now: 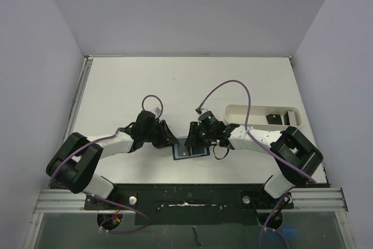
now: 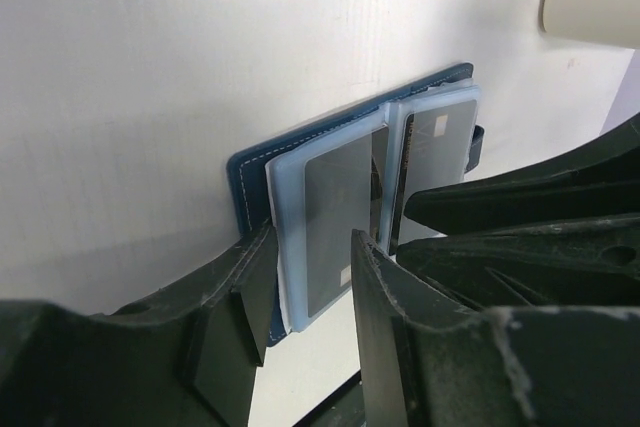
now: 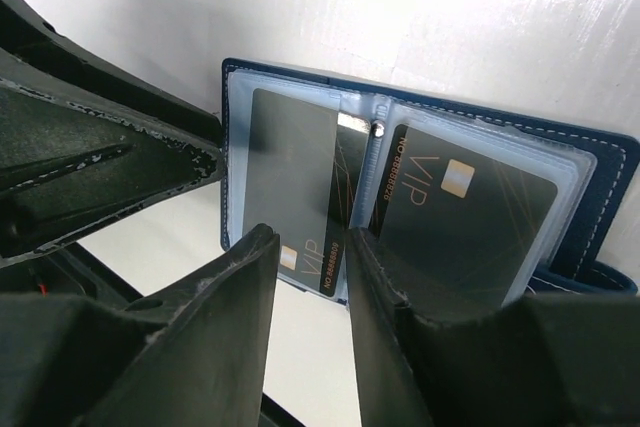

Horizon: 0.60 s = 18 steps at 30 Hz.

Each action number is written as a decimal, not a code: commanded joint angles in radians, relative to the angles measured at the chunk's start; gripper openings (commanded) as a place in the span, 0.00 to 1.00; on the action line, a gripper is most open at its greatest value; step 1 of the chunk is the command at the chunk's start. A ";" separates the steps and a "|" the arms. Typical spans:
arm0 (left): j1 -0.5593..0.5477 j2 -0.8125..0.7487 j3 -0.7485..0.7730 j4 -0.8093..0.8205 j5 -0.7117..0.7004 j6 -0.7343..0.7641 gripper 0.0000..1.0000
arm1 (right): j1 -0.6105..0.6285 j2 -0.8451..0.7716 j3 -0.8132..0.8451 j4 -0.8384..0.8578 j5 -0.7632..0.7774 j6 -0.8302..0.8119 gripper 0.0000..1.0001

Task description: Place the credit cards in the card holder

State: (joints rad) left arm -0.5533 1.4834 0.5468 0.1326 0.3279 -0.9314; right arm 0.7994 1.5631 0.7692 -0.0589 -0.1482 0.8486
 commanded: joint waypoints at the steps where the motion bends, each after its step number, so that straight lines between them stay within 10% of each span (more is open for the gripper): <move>1: 0.001 -0.021 0.016 0.066 0.034 -0.025 0.35 | -0.001 -0.002 0.044 0.018 0.024 -0.025 0.36; 18: 0.003 0.064 0.039 0.108 0.035 0.004 0.33 | -0.005 0.062 0.032 0.165 -0.095 -0.037 0.33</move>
State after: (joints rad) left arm -0.5533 1.5330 0.5472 0.1944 0.3542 -0.9497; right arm 0.7971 1.6497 0.8017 -0.0071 -0.1806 0.8200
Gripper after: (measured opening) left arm 0.336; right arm 0.363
